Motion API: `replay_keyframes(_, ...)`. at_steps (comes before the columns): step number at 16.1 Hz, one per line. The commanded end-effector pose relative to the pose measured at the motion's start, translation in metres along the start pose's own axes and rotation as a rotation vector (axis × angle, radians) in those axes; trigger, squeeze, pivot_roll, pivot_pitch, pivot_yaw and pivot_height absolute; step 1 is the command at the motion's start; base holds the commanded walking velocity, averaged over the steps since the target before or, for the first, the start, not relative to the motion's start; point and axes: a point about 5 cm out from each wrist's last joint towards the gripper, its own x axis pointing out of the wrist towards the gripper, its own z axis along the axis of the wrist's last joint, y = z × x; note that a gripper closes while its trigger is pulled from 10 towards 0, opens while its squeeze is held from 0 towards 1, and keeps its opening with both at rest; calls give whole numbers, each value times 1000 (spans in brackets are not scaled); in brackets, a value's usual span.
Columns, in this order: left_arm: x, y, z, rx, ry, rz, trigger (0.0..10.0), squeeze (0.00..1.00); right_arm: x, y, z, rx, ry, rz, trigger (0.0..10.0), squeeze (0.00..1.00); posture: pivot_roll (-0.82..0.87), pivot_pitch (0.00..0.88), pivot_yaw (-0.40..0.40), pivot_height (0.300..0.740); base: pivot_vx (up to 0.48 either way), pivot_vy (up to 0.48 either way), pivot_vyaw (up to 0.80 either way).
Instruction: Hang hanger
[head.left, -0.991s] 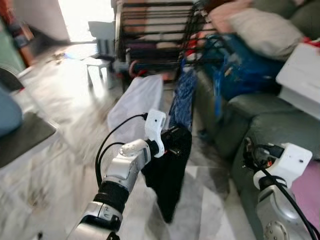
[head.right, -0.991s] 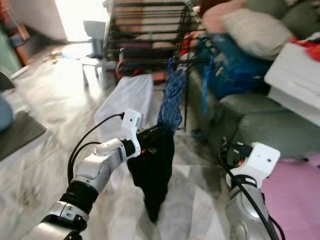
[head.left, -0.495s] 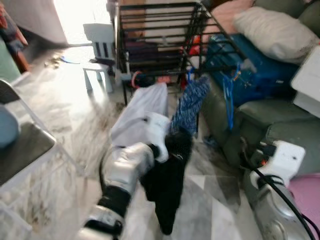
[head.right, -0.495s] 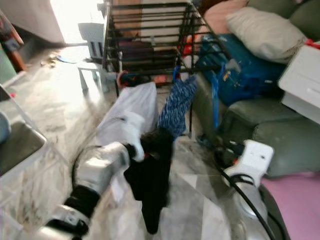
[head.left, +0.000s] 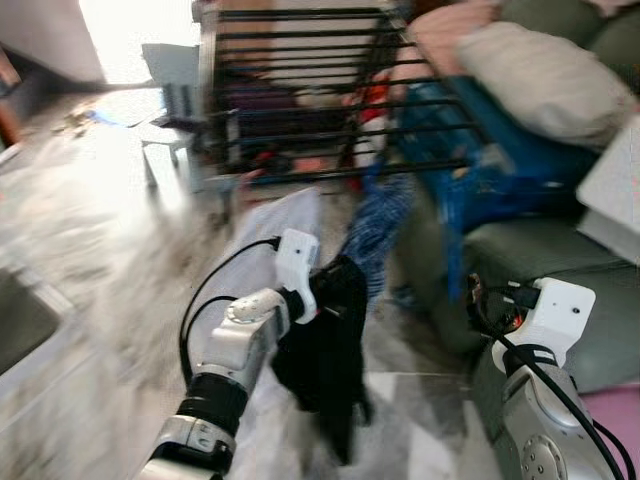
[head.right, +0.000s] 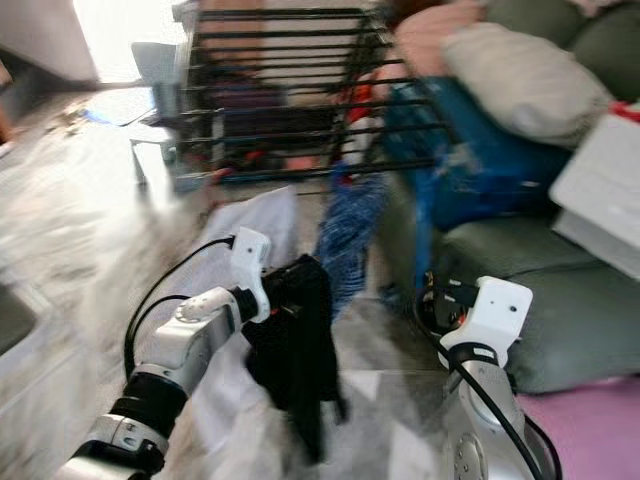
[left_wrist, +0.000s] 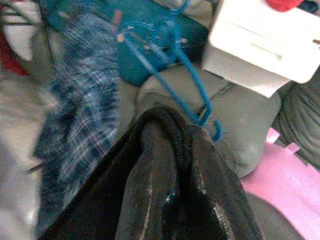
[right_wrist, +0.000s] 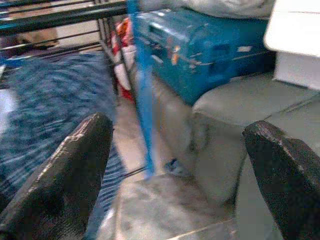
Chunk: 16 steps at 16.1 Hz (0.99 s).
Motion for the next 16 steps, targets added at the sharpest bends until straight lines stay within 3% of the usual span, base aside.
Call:
replay_keyframes(1,3,-4,11,38,-26,-17,10000,0,1,-3,0,0,11,-13,10000,0,1,0,-49,740,480,0,0)
replay_keyframes(8,4,-2,10,40,-14,-4,10000,0,1,2,-8,13,68,43,10000,0,-2,0,-47,740,453,0,0)
replay_keyframes(13,4,-3,7,47,6,-8,10000,0,8,9,-15,12,147,115,10000,0,-5,0,-40,740,0,0,0)
replay_keyframes(16,4,-3,7,52,11,-10,10000,0,21,18,-16,59,159,168,10000,0,-6,0,-37,740,0,0,0)
